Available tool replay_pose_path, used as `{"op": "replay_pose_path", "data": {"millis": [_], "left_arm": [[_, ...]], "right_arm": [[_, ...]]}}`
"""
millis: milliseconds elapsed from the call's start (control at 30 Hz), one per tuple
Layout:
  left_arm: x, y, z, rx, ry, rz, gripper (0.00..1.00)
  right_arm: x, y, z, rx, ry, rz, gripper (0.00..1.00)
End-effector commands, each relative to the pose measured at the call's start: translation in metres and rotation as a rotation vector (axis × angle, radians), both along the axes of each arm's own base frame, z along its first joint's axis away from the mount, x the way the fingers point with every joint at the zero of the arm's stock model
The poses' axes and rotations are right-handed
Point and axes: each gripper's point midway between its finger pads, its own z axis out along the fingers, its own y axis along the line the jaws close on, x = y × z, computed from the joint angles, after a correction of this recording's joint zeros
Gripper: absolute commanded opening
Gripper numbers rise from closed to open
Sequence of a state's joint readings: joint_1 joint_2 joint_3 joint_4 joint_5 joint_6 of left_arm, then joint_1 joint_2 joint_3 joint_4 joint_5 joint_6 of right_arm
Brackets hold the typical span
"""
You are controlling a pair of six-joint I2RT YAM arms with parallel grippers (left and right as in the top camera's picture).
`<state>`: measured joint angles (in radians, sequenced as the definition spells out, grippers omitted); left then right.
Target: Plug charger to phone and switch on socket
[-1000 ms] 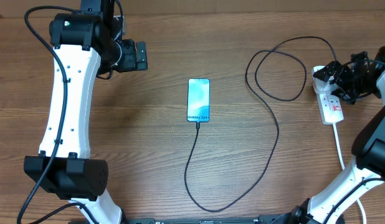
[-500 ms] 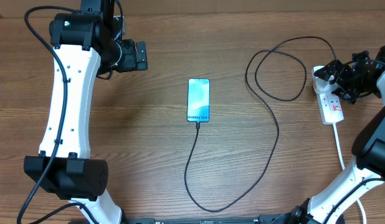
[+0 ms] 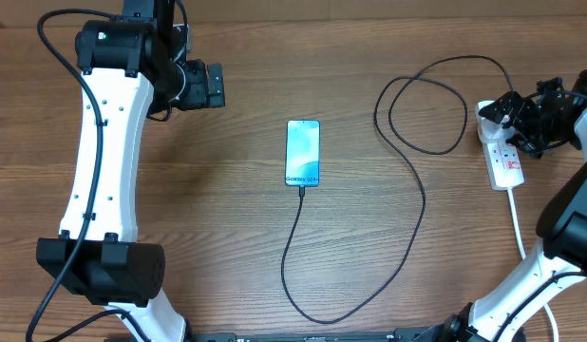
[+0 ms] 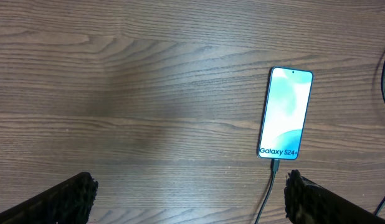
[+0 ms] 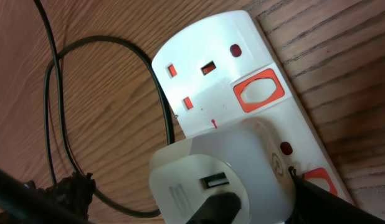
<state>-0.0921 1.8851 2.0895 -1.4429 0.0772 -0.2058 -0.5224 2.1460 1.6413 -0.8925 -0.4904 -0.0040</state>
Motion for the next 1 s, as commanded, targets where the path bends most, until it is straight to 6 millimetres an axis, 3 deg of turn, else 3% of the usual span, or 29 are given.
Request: {"op": "replay_pose_path", "data": {"millis": [0, 333, 967], "left_arm": [[0.002, -0.003, -0.002, 0.010, -0.001, -0.018, 1.00], [0.002, -0.003, -0.002, 0.010, -0.002, -0.018, 1.00], [0.002, -0.003, -0.002, 0.010, -0.002, -0.018, 1.00]], "right_arm": [[-0.014, -0.051, -0.012, -0.158, 0.073, -0.064, 1.00], [-0.019, -0.057, -0.010, -0.166, 0.096, -0.079, 1.00], [-0.011, -0.020, -0.005, -0.003, -0.012, 0.035, 0.97]]}}
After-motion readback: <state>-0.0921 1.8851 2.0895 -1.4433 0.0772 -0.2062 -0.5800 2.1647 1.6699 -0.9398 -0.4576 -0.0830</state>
